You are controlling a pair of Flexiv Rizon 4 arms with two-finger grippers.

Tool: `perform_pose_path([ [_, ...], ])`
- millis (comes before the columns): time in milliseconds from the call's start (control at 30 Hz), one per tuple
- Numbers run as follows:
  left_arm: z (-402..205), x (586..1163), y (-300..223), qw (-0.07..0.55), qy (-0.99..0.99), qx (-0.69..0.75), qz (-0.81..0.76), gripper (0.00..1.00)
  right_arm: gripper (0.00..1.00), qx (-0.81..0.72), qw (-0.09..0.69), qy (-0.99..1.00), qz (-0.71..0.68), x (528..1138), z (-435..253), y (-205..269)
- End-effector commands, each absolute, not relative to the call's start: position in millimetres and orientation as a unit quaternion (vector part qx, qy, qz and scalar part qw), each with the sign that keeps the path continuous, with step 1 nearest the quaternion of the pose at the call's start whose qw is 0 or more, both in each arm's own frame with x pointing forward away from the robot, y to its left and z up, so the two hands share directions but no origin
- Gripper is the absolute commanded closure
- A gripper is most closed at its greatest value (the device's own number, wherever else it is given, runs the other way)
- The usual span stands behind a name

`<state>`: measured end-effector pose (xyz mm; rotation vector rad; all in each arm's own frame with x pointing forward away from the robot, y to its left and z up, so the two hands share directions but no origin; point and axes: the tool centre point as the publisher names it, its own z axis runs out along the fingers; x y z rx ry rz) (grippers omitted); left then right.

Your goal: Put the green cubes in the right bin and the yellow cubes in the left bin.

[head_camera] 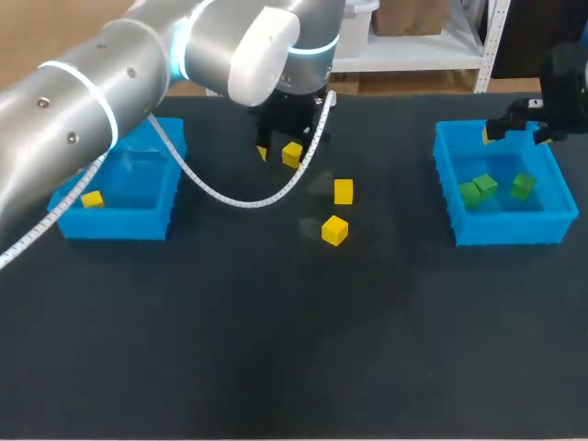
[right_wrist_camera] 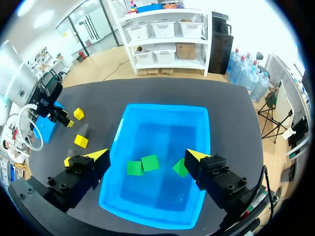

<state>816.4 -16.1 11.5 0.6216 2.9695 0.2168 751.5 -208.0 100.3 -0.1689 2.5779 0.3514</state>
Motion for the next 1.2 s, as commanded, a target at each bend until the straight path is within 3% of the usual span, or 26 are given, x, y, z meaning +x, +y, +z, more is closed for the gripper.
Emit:
perform_pose_path([
  [33,6.3,825.0,-10.8,0.05,0.975,0.205,0.066,0.0,0.0,-0.06,0.267,0.953,0.126,748.4,100.7,-207.2],
  [667,-6.1,850.6,-27.5,0.038,0.973,0.216,0.073,0.0,0.0,-0.06,0.267,0.953,0.126,748.4,100.7,-207.2],
  [700,-7.3,851.1,-28.6,0.038,0.973,0.216,0.072,0.22,0.0,-0.06,0.267,0.953,0.126,748.4,100.7,-207.2],
  [733,-8.5,851.7,-29.4,0.038,0.973,0.217,0.072,0.68,0.0,-0.06,0.267,0.953,0.126,748.4,100.7,-207.2],
  [767,-9.5,851.7,-30.5,0.038,0.973,0.218,0.073,1.0,0.0,-0.06,0.267,0.953,0.126,748.4,100.7,-207.2],
  [1200,-18.7,843.6,-37.4,0.039,0.972,0.222,0.065,1.0,0.0,-0.06,0.267,0.953,0.126,748.4,100.7,-207.2],
])
